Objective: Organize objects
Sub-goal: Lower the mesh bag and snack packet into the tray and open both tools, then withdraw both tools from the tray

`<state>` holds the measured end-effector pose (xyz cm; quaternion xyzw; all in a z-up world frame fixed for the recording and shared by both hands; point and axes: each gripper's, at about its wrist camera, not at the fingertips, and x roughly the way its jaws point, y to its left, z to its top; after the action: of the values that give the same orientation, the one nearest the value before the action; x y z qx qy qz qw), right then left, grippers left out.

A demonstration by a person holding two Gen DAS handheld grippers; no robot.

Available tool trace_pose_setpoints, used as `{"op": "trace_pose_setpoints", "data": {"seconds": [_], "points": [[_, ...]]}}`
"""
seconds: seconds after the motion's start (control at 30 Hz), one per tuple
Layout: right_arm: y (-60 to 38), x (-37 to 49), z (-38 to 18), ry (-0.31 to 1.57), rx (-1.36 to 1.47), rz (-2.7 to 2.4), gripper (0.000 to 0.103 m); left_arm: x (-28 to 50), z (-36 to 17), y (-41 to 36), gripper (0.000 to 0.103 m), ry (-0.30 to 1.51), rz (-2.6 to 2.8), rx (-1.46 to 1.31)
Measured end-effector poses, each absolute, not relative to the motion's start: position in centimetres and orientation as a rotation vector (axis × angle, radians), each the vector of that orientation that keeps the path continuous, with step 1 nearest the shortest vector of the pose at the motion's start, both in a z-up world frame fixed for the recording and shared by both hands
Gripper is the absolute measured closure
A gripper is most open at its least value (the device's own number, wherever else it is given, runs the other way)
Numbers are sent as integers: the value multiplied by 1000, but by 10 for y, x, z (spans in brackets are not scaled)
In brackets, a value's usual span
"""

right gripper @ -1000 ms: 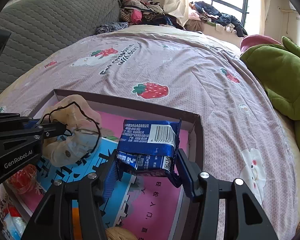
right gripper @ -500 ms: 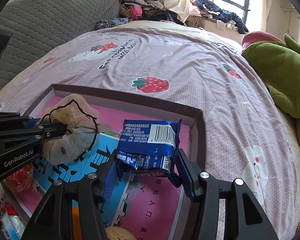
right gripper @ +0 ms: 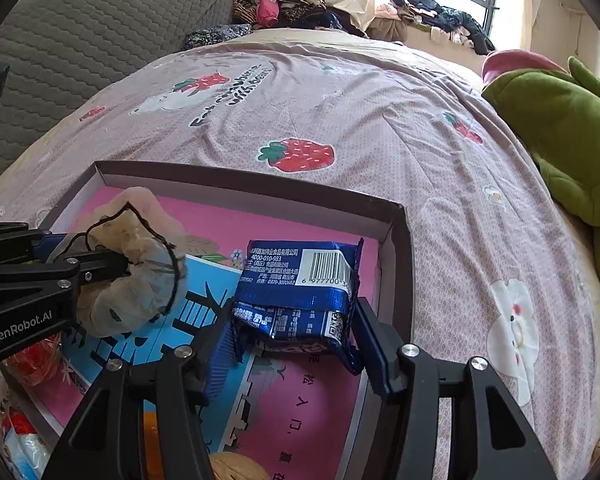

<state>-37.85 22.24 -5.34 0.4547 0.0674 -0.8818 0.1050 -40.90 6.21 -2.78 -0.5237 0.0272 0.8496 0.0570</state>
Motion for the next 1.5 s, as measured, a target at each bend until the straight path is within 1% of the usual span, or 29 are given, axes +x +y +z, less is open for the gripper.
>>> {"op": "trace_pose_setpoints", "data": {"seconds": [0.1, 0.17, 0.23, 0.33, 0.5, 0.6, 0.63, 0.83, 1.33, 1.5], "points": [[223, -379, -54, 192, 1352, -2597, 47, -408, -26, 60, 71, 81, 2576, -1583], [223, -379, -54, 192, 1353, -2597, 47, -408, -26, 59, 66, 68, 2566, -1587], [223, -378, -52, 194, 1344, -2606, 46, -408, -26, 57, 59, 46, 2554, -1592], [224, -375, -46, 187, 1312, -2625, 45, -408, -26, 55, 55, 43, 2549, -1599], [225, -371, -35, 185, 1273, -2656, 44, -406, -23, 53, 54, 39, 2558, -1600], [227, -367, -29, 167, 1254, -2668, 44, -406, -20, 51, 46, 38, 2557, -1595], [228, -366, -27, 160, 1250, -2674, 44, -406, -18, 50, 45, 37, 2560, -1592], [233, -360, -17, 135, 1230, -2684, 44, -406, -11, 48, 42, 14, 2554, -1597], [231, -348, 2, 155, 1217, -2693, 44, -393, 7, 44, 41, 20, 2601, -1572], [228, -342, 8, 172, 1215, -2691, 44, -386, 13, 38, 40, -7, 2628, -1566]]}}
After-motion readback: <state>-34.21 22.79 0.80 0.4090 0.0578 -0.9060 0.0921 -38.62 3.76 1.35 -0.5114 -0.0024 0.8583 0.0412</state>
